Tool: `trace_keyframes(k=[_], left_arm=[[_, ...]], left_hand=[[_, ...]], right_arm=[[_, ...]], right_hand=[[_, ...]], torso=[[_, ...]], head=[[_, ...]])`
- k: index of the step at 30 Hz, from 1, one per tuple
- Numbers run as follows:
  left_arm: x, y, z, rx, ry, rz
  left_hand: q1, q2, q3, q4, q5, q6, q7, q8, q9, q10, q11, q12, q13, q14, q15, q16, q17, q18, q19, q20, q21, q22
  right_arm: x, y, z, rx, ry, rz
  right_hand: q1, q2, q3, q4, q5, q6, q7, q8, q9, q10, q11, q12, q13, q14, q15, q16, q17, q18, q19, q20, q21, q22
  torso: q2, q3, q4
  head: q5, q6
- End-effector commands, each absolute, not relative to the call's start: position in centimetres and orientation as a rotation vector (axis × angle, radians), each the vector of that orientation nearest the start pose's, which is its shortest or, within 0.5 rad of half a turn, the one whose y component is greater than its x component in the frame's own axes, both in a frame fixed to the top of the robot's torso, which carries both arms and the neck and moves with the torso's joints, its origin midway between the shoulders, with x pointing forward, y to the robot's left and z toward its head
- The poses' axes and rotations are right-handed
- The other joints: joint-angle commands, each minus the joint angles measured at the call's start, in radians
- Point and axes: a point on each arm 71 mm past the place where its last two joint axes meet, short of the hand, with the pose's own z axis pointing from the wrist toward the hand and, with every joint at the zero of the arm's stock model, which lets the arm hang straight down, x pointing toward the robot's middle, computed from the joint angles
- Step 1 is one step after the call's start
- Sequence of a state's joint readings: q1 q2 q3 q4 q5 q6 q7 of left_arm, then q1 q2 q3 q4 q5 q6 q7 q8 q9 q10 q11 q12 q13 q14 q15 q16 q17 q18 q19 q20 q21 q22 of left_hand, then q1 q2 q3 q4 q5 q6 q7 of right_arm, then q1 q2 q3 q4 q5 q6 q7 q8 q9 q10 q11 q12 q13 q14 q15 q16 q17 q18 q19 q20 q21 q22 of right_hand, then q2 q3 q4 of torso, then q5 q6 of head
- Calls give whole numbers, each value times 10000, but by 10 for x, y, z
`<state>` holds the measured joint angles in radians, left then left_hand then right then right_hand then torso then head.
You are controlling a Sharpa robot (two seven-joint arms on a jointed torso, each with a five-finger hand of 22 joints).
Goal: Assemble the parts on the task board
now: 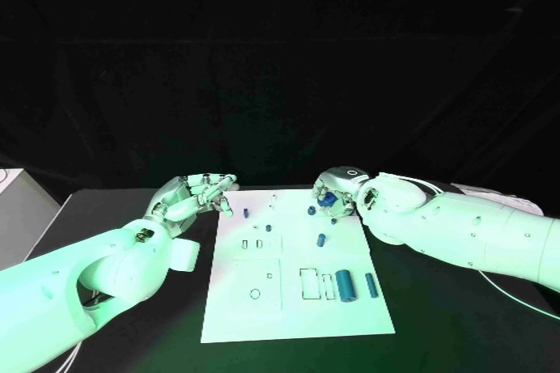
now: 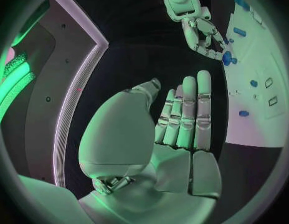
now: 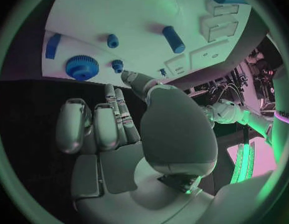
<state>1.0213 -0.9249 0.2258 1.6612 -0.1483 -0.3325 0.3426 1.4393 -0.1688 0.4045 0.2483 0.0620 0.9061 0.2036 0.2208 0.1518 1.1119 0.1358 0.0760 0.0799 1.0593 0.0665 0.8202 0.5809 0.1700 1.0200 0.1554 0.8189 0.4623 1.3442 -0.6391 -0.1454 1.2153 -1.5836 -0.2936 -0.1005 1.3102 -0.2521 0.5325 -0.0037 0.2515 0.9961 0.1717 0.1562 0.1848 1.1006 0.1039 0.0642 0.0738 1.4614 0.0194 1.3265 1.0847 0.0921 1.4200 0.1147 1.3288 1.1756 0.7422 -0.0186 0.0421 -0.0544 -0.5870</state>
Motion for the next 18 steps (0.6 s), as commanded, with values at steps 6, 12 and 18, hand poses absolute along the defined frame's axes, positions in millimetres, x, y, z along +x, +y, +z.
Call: trace_keyframes(k=[6,12,18], left_arm=[[466,213,-149,-10331,13584,-16411],[466,213,-148,-10282,13610,-16437],[465,213,-147,-10214,13614,-16462]], left_hand=[[-98,-42,69,-18,-35,-26,-16,35,15,-35,19,-66,11,-66,-19,64,14,122,-53,3,98,36],[-102,-42,70,-17,-35,-27,-18,34,15,-40,18,-68,10,-71,-18,67,15,122,-58,4,108,43],[-113,-39,74,-15,-34,-34,-20,33,17,-60,20,-74,7,-88,-16,74,17,122,-75,6,141,64]], right_arm=[[555,-180,-163,-3653,16051,3626],[558,-178,-163,-3626,16104,3569],[560,-177,-164,-3616,16156,3497]], right_hand=[[16,19,-10,93,109,20,-64,-13,46,163,-5,23,34,363,-50,207,141,-236,206,-10,285,423],[18,51,20,119,144,61,-62,10,68,175,-4,12,38,359,-49,244,153,-234,215,-12,292,425],[21,81,52,140,157,126,-50,46,94,186,1,6,40,354,-46,273,161,-237,225,-11,306,442]], torso=[[163,-11,44],[236,-26,50],[310,-36,62]], head=[[-53,36],[-68,63],[-81,81]])
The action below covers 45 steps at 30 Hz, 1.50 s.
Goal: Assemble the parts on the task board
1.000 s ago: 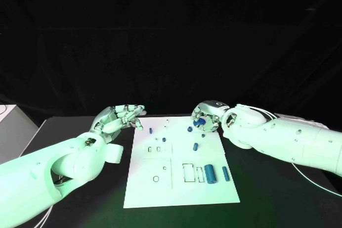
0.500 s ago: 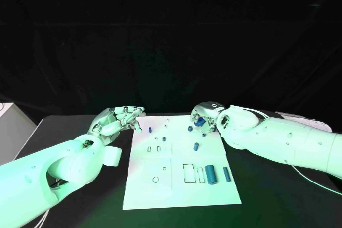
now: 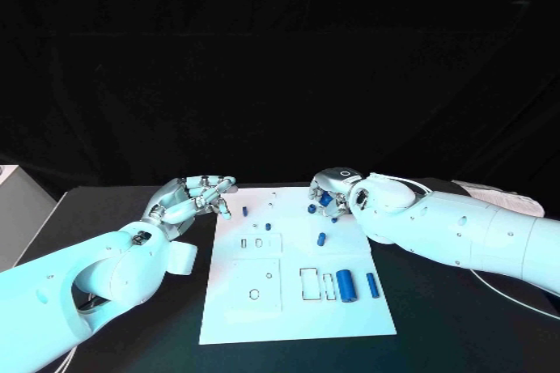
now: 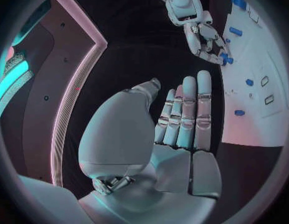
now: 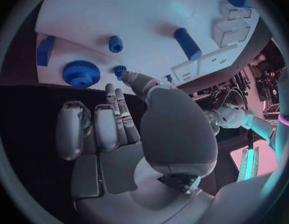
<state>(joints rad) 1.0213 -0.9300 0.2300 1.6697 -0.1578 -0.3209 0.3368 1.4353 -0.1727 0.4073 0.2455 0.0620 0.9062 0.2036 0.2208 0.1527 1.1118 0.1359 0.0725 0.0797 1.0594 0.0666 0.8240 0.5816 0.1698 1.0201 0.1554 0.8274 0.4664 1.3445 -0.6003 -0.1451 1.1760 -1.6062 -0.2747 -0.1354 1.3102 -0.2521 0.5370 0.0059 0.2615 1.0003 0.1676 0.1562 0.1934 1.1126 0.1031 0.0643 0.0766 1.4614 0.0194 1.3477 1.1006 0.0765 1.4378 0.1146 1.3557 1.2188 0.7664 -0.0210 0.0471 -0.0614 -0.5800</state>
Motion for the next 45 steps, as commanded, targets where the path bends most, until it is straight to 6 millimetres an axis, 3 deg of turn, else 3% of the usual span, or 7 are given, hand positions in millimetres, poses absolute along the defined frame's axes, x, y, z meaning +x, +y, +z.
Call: trace_keyframes(k=[1,15,24,45], left_arm=[[465,213,-147,-10208,13614,-16464],[464,213,-145,-10102,13612,-16490],[464,214,-145,-10113,13638,-16422],[466,217,-146,-10176,13695,-16312]], left_hand=[[-74,0,46,13,-34,-34,-21,34,8,-60,19,-38,9,-89,-17,36,10,123,-76,6,55,23],[-77,2,50,12,-33,-38,-21,33,9,-71,20,-42,7,-101,-15,39,10,123,-87,8,73,35],[-76,12,60,9,-33,-39,-21,34,11,-82,20,-43,6,-112,-14,44,11,123,-101,9,96,50],[-48,16,89,-25,-39,-56,-14,30,14,-109,25,-45,2,-134,-14,64,15,125,-141,13,162,93]], right_arm=[[560,-177,-164,-3618,16163,3492],[563,-174,-164,-3634,16176,3493],[562,-171,-163,-3611,16086,3647],[558,-165,-157,-3229,15385,3946]], right_hand=[[20,94,22,55,60,108,-4,59,19,77,11,6,15,352,-44,73,1,-80,45,-10,34,5],[9,166,134,122,69,232,-1,131,84,236,0,38,45,335,-46,142,13,-92,72,-7,86,89],[7,213,311,188,75,365,-65,230,199,649,-87,95,131,327,-105,265,80,-155,193,-50,308,454],[80,367,499,208,183,530,-153,387,405,1041,-195,99,257,310,-192,347,52,-214,297,-128,512,790]], torso=[[80,-14,12],[245,-17,12],[384,-4,-35],[544,0,-59]], head=[[-14,20],[-11,73],[-4,162],[25,340]])
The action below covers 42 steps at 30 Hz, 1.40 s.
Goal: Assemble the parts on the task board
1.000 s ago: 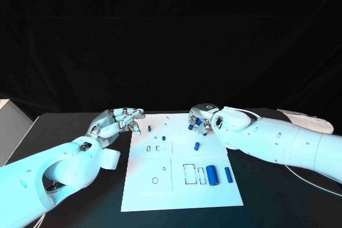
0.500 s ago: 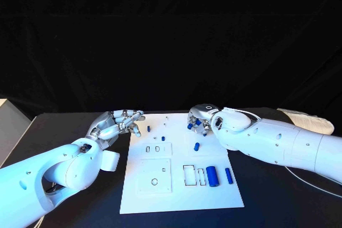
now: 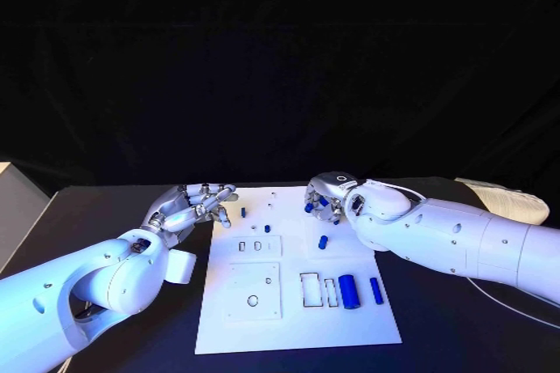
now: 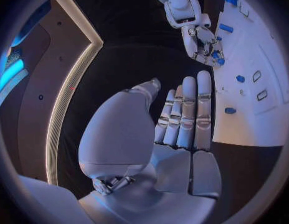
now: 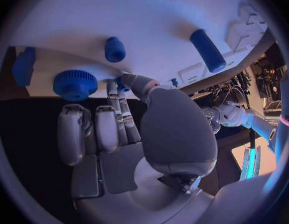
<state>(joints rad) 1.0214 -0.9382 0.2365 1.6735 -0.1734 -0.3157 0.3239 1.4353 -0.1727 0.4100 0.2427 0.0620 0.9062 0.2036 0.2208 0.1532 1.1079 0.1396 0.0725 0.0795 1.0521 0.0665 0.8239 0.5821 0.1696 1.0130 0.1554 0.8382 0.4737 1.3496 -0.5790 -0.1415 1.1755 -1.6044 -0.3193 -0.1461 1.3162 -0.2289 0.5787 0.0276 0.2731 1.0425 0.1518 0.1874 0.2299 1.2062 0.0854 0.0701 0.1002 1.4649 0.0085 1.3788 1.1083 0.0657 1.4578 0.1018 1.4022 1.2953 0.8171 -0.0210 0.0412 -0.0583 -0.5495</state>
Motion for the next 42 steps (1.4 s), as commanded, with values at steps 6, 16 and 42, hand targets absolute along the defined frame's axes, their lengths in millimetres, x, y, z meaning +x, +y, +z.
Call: trace_keyframes(k=[6,16,42], left_arm=[[466,217,-146,-10192,13700,-16279],[466,219,-147,-10218,13715,-16230],[466,220,-146,-10172,13745,-16188]], left_hand=[[-41,14,65,-6,-38,-61,-12,28,8,-77,-10,-46,3,-65,-12,68,10,128,-79,13,65,28],[-18,15,84,-31,-37,-67,-8,28,10,-89,-7,-45,1,-76,-10,77,11,128,-101,16,99,50],[11,19,111,-63,-36,-73,-5,28,13,-99,-4,-42,0,-90,-9,88,11,129,-129,19,140,77]], right_arm=[[556,-163,-155,-2942,15232,4040],[555,-156,-147,-2409,14743,4286],[566,-121,-133,-2037,13723,4276]], right_hand=[[39,237,228,3,-182,217,-52,185,183,265,-71,13,87,262,-127,63,-64,-133,142,-41,139,180],[-14,272,258,45,-203,287,-83,256,269,370,-102,15,129,260,-151,82,-71,-172,216,-61,261,385],[-47,256,256,61,-207,295,-86,276,306,404,-110,8,146,268,-162,112,-22,-188,246,-71,311,468]], torso=[[59,-2,-8],[94,2,-20],[151,-1,21]], head=[[6,52],[15,108],[55,149]])
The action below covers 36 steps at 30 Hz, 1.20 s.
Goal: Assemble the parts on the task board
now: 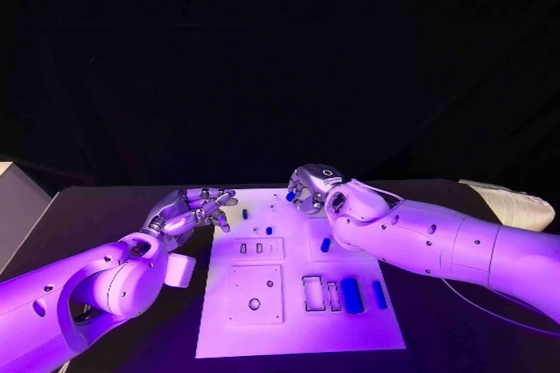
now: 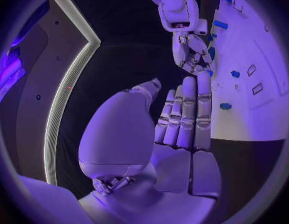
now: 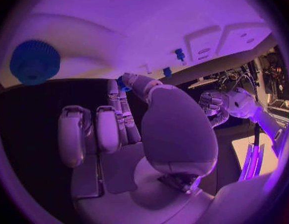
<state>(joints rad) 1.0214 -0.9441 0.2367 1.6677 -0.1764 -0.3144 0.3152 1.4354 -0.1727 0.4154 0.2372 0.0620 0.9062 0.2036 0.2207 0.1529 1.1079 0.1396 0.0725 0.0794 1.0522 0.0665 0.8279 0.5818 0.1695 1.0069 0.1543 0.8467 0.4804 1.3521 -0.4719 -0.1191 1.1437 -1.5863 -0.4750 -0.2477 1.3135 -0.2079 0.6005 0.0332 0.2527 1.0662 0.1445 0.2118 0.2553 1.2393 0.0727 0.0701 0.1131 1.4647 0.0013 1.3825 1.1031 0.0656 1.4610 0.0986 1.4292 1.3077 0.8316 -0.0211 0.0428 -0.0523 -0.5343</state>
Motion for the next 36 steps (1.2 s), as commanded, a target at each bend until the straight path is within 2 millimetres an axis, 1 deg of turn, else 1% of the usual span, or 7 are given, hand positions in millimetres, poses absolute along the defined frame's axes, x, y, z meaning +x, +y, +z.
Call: trace_keyframes(k=[1,9,12,16,21,33,36], left_arm=[[466,219,-146,-10167,13749,-16192],[466,218,-147,-10125,13782,-16214],[466,218,-147,-10116,13792,-16222],[466,217,-147,-10106,13807,-16233],[466,216,-147,-10094,13828,-16251],[466,215,-147,-10074,13882,-16268],[466,215,-147,-10070,13897,-16279]], left_hand=[[11,19,57,-9,-36,-73,-6,28,16,-99,-4,-42,1,-90,-9,49,14,130,-68,30,55,10],[11,19,57,-9,-36,-73,-6,28,16,-99,-4,-42,1,-90,-9,49,14,130,-68,30,55,10],[11,19,57,-9,-36,-73,-6,28,16,-99,-4,-42,1,-90,-9,49,14,130,-68,30,55,10],[11,19,57,-9,-36,-73,-6,28,16,-99,-4,-42,1,-90,-9,49,14,130,-68,30,55,10],[11,19,57,-9,-36,-73,-6,28,16,-99,-4,-42,1,-90,-9,49,14,130,-68,30,55,10],[24,14,80,-37,-38,-80,-1,28,20,-111,1,-40,-1,-106,-5,61,13,131,-106,34,108,44],[17,2,79,-41,-39,-92,4,22,19,-124,5,-43,-3,-112,-2,64,12,130,-119,36,123,54]], right_arm=[[566,-120,-132,-2038,13702,4277],[568,-111,-130,-2045,13571,4340],[568,-109,-129,-2050,13532,4353],[570,-106,-129,-2072,13515,4351],[571,-103,-129,-2090,13494,4361],[573,-99,-129,-2116,13557,4358],[573,-98,-129,-2128,13584,4354]], right_hand=[[-21,45,38,5,-3,58,-13,32,52,73,17,8,17,270,-90,75,30,-186,214,-39,41,344],[-28,43,38,9,1,55,-12,32,57,75,17,5,19,270,-90,77,31,-186,213,-40,40,343],[-29,43,40,10,6,54,-13,33,59,76,16,4,20,271,-91,80,37,-187,214,-40,43,347],[-29,43,40,10,6,54,-13,33,59,76,16,4,20,271,-91,80,37,-187,214,-40,43,347],[-34,42,47,14,23,47,-13,33,68,76,16,-4,23,270,-92,80,27,-188,217,-42,48,356],[-39,36,49,16,31,37,-9,31,73,72,17,-11,24,267,-92,76,11,-187,213,-44,42,347],[-39,36,49,16,31,37,-9,31,73,72,17,-11,24,267,-92,76,11,-187,213,-44,42,347]], torso=[[7,0,1],[17,-18,39],[27,-14,36],[42,-38,74],[50,-34,46],[75,-40,77],[74,-34,60]], head=[[0,-2],[12,-16],[31,-17],[10,-7],[55,-24],[82,-45],[109,-55]])
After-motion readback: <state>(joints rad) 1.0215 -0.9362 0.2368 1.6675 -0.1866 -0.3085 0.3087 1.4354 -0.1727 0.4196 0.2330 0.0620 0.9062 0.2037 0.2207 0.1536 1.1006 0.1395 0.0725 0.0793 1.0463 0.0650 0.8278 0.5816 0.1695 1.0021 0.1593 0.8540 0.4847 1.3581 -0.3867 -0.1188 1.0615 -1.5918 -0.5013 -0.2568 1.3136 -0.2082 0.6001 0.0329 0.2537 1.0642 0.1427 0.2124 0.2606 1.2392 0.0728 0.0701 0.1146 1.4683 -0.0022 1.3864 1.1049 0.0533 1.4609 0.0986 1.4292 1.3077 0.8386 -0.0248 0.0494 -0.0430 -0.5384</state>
